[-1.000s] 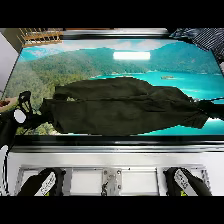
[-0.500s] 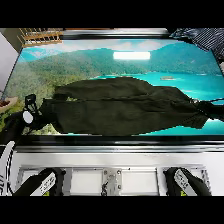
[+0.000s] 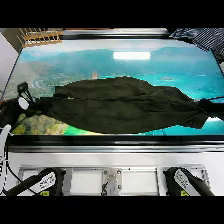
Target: Fold the clothes and pants, and hang the long-sleeved shirts on hangers.
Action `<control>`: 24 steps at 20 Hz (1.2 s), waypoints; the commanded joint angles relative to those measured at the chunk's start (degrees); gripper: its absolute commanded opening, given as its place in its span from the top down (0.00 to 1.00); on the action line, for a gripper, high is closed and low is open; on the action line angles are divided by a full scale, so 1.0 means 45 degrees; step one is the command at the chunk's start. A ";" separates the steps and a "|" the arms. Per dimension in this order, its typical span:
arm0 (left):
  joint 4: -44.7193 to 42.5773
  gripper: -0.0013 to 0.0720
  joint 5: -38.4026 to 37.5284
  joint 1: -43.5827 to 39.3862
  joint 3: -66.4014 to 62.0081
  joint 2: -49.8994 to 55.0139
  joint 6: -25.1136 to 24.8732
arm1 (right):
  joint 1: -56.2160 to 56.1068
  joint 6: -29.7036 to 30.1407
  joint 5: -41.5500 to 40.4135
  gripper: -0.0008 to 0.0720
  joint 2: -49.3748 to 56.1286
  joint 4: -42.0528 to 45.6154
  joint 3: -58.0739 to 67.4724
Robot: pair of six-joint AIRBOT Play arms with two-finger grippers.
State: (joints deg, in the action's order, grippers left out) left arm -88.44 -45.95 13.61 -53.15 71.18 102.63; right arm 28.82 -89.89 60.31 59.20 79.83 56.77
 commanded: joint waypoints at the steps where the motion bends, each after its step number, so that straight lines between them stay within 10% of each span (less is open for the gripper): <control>1: 0.0010 0.97 -0.0180 0.0228 -0.3827 0.0471 -0.0034 | -0.0311 -0.0423 0.1214 0.94 0.1778 -0.0306 0.3269; 8: -0.0117 0.97 -0.1413 0.0622 -0.8388 -0.0136 -0.1617 | -0.0826 -0.0413 0.2249 0.94 0.2317 0.0957 0.8354; 18: -0.0010 0.97 0.0024 0.3915 0.3220 -0.3740 -0.3701 | -0.0777 -0.0228 0.1899 0.94 -0.0223 0.5270 -0.1608; 24: -0.0121 0.97 0.0189 0.4114 0.5289 -0.4401 -0.4629 | -0.0777 -0.0228 0.2045 0.94 -0.0573 0.5892 -0.3551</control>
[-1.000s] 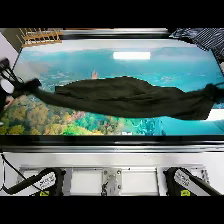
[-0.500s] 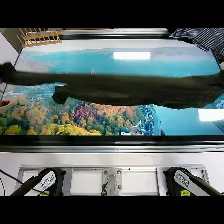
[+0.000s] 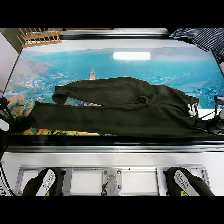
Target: Fold the clothes and pants, and hang the long-sleeved shirts on hangers.
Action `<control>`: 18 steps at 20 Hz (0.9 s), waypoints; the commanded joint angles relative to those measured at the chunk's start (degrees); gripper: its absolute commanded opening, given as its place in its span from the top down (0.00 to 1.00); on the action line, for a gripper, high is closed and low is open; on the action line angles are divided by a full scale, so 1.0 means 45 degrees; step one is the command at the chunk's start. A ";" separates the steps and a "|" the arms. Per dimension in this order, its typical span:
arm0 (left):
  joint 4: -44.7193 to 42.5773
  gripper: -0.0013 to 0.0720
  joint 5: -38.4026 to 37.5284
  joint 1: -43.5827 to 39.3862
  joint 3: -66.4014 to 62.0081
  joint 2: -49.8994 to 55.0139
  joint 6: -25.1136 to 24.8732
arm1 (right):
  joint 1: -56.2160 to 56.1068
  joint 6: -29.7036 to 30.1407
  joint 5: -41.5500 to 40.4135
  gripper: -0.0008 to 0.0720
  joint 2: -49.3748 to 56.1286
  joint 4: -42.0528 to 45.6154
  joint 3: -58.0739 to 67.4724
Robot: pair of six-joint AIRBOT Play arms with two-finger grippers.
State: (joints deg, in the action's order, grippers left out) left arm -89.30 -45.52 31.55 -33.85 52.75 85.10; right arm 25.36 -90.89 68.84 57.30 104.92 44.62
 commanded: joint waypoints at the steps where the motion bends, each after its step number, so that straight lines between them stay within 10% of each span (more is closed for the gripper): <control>1: 0.0068 0.97 -0.0087 0.0126 0.1044 -0.0296 -0.0792 | -0.0010 0.0000 0.0204 0.94 -0.0160 0.0379 -0.0850; 8: -0.0058 0.93 -0.1311 0.0126 0.1015 -0.0243 -0.0869 | -0.0005 -0.0015 0.1355 0.84 -0.0160 0.1005 -0.0845; 10: -0.0811 0.15 -0.2108 0.0141 0.0704 -0.0243 -0.0597 | 0.0058 -0.0427 0.1977 0.17 -0.0165 0.2443 -0.0792; 18: 0.1938 0.14 -0.3453 0.0097 -0.2871 -0.0267 0.0087 | 0.0238 -0.2186 0.0165 0.16 -0.2166 0.2103 0.0442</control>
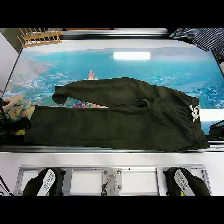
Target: Fold the clothes and pants, and hang the long-sleeved shirts on hangers.
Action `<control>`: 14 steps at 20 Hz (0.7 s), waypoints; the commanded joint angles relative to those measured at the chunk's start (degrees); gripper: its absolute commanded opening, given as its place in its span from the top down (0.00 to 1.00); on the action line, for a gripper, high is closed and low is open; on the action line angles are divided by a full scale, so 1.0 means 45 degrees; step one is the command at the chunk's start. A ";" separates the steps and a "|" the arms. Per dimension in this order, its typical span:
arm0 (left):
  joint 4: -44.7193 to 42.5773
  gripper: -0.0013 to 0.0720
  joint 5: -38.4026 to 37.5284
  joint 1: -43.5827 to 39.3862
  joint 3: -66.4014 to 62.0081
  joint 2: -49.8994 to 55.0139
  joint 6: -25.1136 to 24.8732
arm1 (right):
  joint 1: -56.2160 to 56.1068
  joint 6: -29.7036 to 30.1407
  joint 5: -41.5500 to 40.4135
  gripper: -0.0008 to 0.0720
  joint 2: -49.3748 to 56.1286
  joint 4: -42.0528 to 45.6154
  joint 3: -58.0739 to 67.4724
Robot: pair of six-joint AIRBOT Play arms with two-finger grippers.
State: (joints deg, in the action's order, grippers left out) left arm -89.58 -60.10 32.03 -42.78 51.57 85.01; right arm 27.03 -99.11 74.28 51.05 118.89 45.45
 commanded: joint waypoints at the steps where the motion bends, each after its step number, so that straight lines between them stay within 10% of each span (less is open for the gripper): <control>1: 0.2968 0.14 0.0194 -0.0010 -0.0884 0.0010 0.0102 | -0.0238 -0.0355 -0.1457 0.16 -0.1049 -0.1797 0.0257; 14: 0.5625 0.14 0.2550 -0.2506 -0.6212 0.8563 0.0515 | -0.1554 0.0539 -0.2871 0.17 -0.1161 -0.5591 0.0243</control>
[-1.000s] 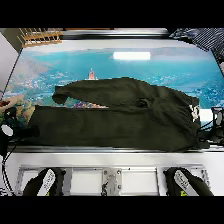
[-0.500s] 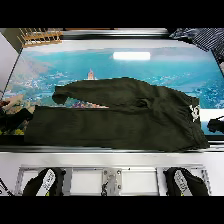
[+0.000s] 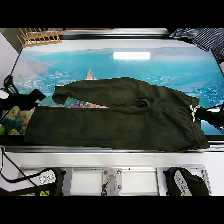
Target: Fold the clothes and pants, and hang the long-sleeved shirts on hangers.
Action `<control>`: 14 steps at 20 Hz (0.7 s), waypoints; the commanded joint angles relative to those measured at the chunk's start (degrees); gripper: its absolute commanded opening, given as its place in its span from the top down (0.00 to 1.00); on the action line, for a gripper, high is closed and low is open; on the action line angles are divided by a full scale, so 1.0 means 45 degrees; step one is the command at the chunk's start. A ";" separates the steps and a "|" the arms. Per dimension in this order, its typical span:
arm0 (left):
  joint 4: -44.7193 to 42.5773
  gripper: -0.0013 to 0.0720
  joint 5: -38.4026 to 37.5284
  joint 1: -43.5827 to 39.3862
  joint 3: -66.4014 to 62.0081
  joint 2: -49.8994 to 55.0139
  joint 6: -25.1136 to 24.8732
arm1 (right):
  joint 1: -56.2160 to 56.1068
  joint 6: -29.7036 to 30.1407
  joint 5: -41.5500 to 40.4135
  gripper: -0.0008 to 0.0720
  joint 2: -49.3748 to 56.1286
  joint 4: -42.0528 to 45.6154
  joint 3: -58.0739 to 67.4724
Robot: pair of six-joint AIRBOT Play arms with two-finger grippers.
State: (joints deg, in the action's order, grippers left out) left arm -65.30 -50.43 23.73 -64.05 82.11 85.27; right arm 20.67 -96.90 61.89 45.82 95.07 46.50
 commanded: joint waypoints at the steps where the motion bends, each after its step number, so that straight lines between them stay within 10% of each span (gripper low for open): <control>1: 0.0228 0.14 0.0277 -0.0869 -0.2059 0.2307 0.0831 | -0.0141 0.0039 -0.0117 0.18 0.0000 -0.0296 0.0010; 14: 0.2846 0.14 -0.0379 -0.2419 -0.4493 0.5241 0.2215 | -0.0141 0.0005 0.0010 0.18 0.0005 -0.0525 0.0005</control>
State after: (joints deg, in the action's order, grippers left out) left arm -57.10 -53.84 13.21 -83.61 104.49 94.37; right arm 20.10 -96.88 61.52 45.80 92.75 46.50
